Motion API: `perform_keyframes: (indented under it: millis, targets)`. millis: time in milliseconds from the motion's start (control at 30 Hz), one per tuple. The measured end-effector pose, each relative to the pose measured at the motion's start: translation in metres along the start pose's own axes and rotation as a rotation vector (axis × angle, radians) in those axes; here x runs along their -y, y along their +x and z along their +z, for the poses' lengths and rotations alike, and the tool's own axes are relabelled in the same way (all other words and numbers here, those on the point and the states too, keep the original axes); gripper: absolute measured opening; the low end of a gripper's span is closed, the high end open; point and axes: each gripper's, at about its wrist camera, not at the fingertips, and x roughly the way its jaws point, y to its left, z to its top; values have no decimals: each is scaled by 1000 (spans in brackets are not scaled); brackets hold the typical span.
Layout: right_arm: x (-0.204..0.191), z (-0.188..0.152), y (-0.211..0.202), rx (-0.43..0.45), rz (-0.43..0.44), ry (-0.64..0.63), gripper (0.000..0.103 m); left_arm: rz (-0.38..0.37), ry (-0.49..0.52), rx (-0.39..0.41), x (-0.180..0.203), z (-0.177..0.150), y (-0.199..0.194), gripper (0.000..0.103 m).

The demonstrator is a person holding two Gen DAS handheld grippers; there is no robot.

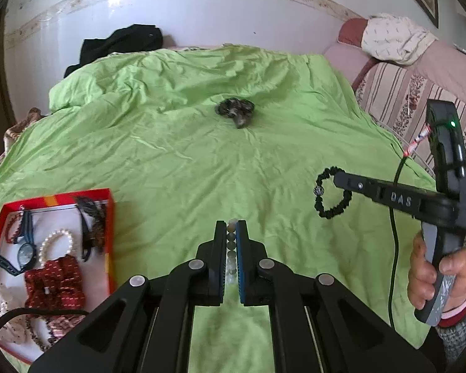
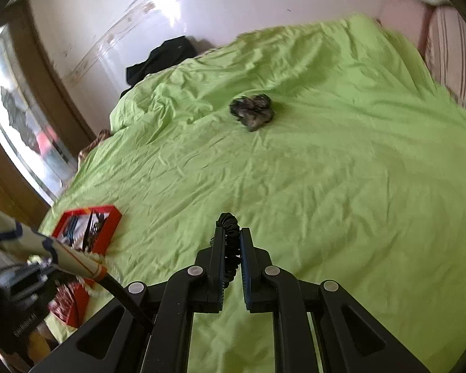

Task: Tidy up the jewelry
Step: 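Carry pale green bracelet and black beaded bracelet to the tray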

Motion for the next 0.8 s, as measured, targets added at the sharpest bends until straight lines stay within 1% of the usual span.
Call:
perform_keyframes:
  millis: [200,300,567,700,800]
  targets:
    - [-24,-14,4,-5,-22,-48,10,35,-34,43,-27,-2,-15,5]
    - [-34,-21,8,-9,-47,-86,10,61,-47,61,-37,-2,-20,5]
    - [-51,-35,16,-16,-88,-151,10,120,-55,77,-53,-4,-28,5]
    - [-60,-47,20,-39,-97,-157,10,126,-65,77,-59,-4,-30,5]
    - [-67,-52,18,-45,-88,-154,10,134,-70,76,-62,-5,-32,5]
